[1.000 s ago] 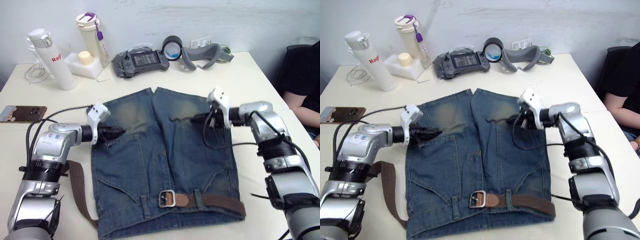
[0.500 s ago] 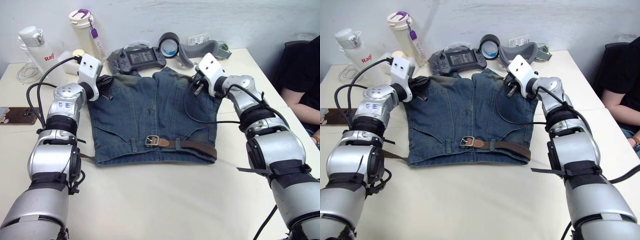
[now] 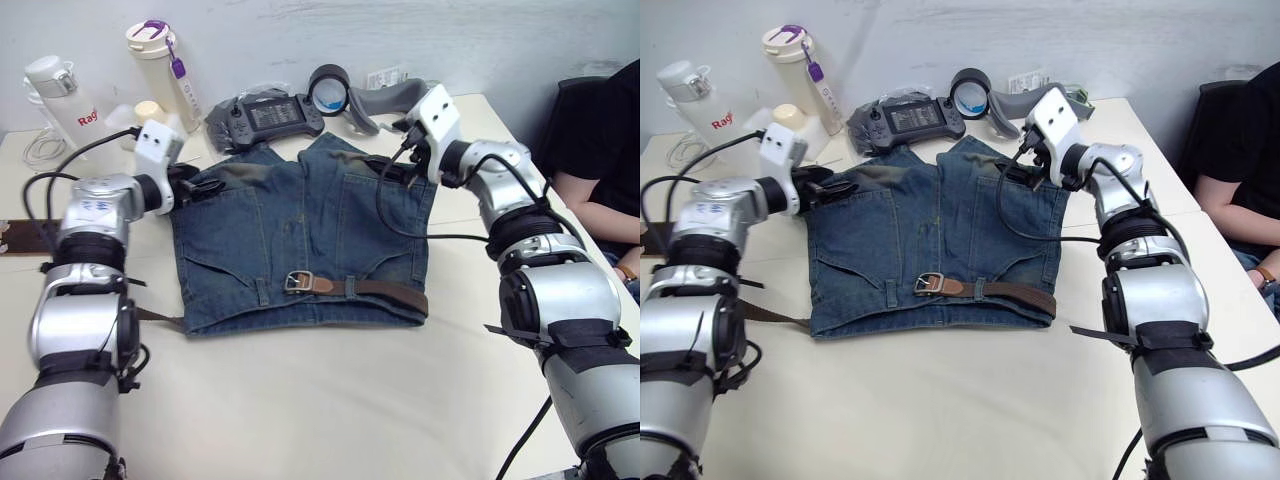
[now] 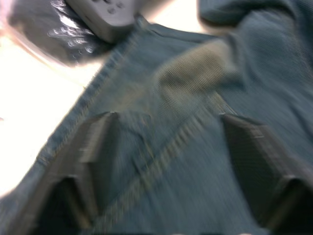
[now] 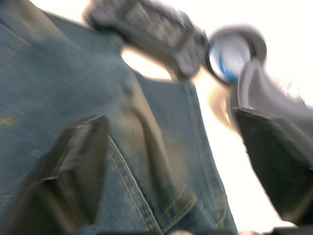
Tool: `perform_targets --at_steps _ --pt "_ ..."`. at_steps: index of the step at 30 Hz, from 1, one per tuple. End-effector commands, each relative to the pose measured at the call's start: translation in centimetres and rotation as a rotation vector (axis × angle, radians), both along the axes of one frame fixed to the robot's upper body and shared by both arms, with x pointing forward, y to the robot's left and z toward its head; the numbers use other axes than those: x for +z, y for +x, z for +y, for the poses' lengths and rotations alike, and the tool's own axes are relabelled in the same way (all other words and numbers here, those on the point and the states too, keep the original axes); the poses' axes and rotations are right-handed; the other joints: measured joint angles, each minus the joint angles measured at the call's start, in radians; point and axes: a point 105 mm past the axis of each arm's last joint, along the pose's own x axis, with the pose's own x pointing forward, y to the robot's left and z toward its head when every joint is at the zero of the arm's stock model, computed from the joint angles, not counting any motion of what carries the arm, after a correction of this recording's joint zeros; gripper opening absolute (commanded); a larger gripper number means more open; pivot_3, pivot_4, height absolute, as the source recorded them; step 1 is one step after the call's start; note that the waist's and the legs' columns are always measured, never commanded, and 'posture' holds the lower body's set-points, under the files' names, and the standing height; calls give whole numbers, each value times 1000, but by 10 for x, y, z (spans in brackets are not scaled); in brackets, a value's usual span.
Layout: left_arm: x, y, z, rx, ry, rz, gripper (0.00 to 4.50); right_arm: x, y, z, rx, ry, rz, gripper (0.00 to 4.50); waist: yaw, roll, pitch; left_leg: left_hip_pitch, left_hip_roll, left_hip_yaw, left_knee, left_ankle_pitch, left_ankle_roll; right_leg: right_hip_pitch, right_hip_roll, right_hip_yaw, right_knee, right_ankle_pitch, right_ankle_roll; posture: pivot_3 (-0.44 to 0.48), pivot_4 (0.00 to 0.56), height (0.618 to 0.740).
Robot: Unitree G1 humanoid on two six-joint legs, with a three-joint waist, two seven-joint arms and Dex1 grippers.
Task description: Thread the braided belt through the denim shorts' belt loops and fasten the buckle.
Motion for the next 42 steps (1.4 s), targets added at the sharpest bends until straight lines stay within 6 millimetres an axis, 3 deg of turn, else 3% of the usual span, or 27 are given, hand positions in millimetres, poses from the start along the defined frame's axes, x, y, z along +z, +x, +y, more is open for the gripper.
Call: perform_targets --at_steps 1,6,9,16,20,24,26,34,42 --pt "17 -46 -14 -183 -64 63 4461 3 -37 8 239 -7 55 4500 -1 0 0 0 0 -1 0 0 0 0 0 3 0 0 0 0 150 740" --pt "23 -104 -15 -274 -69 120 4461 -20 -83 7 338 -78 176 4500 12 1 1 -1 3 -5 1 0 -1 1 0 11 0 0 0 0 150 740" --pt "14 -136 -8 -280 -123 155 4461 -34 -112 7 376 -96 284 4500 18 1 1 1 3 -4 1 0 -2 3 -1 14 -2 0 -1 0 150 740" --pt "-22 -185 32 -14 -226 336 4461 -54 -179 21 544 -135 499 4500 39 1 1 2 4 -3 1 -1 -3 4 -1 14 -4 -1 -2 0 150 740" --pt "-34 -210 52 177 -333 434 4461 -55 -198 29 631 -160 552 4500 48 1 1 3 3 -3 1 -3 -3 4 -3 15 -5 -1 -2 0 150 740" --pt "-42 -217 74 368 -461 407 4461 -55 -202 31 667 -176 568 4500 57 -1 0 3 3 -3 1 -3 -3 4 -3 15 -7 -1 -2 0 150 740" --pt "-47 -218 73 393 -577 349 4461 -54 -200 34 698 -201 544 4500 57 -1 0 3 2 -3 1 -3 -3 4 -4 15 -7 -1 -2 0 150 740" --pt "-56 -193 116 755 -903 178 4461 -51 -185 39 683 -229 478 4500 58 -7 -1 4 2 -4 1 -3 -3 5 -5 15 -6 -1 -2 0 150 740" --pt "-58 -170 109 782 -1006 210 4461 -47 -173 40 643 -221 443 4500 56 -11 -2 4 2 -3 2 -4 -3 5 -4 14 -4 0 -1 0 150 740"
